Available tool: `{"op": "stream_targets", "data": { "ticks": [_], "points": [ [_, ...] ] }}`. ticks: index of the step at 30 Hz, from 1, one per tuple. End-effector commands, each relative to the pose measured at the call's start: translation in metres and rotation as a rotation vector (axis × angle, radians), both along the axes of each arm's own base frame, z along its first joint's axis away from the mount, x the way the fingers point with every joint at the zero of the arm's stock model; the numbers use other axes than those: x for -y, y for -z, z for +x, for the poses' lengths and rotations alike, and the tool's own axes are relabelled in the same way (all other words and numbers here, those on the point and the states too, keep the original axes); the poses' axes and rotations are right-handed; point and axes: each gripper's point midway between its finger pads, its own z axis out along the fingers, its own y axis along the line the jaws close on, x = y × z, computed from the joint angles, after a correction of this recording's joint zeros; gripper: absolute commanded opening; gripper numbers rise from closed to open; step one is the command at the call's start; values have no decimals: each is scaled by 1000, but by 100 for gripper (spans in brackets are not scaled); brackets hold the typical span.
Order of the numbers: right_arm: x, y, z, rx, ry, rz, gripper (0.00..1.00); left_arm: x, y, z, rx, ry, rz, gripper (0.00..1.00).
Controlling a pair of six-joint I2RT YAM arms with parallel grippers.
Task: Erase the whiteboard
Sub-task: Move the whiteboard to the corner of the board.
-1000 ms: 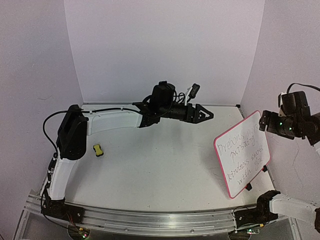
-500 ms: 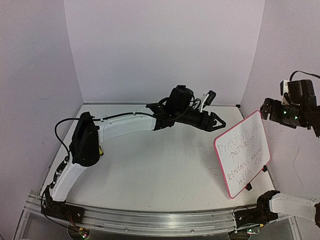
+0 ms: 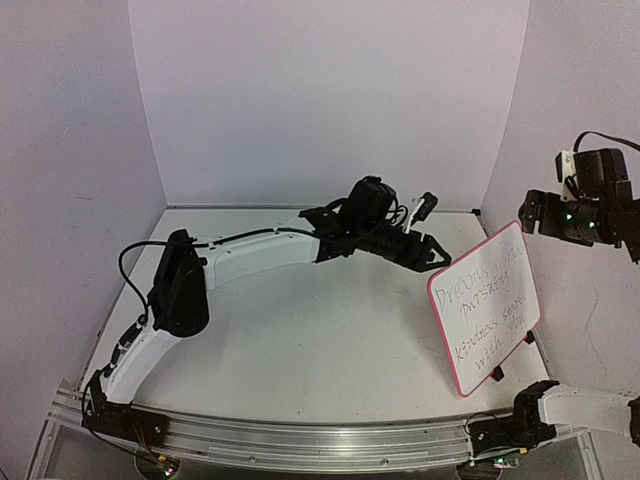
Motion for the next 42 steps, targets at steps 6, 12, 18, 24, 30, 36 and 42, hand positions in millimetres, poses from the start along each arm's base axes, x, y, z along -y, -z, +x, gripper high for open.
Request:
{"op": "stream_targets", "data": {
  "ticks": [6,12,18,24,30,36,42],
  "points": [
    [2,8,-7,-11,-14,-27,98,-5,-50,-18,69,-22,-65,65],
    [3,13,-9,-19,-18,-29,98,4,-43,-32,49,7,-61,58],
    [8,27,-13,-53,-2,-63,98,8,-33,-41,48,-13,-34,44],
    [8,37,-17,-72,-6,-61,98,4,-24,-29,74,-91,1,20],
    [7,44,-19,-83,-12,-55,98,3,-25,-26,81,-108,0,18],
    [6,48,-20,-93,-18,-52,98,1,-48,-29,76,-106,-56,29],
    [5,48,-19,-96,-23,-49,98,-2,-68,-27,94,-125,-93,27]
  ]
}}
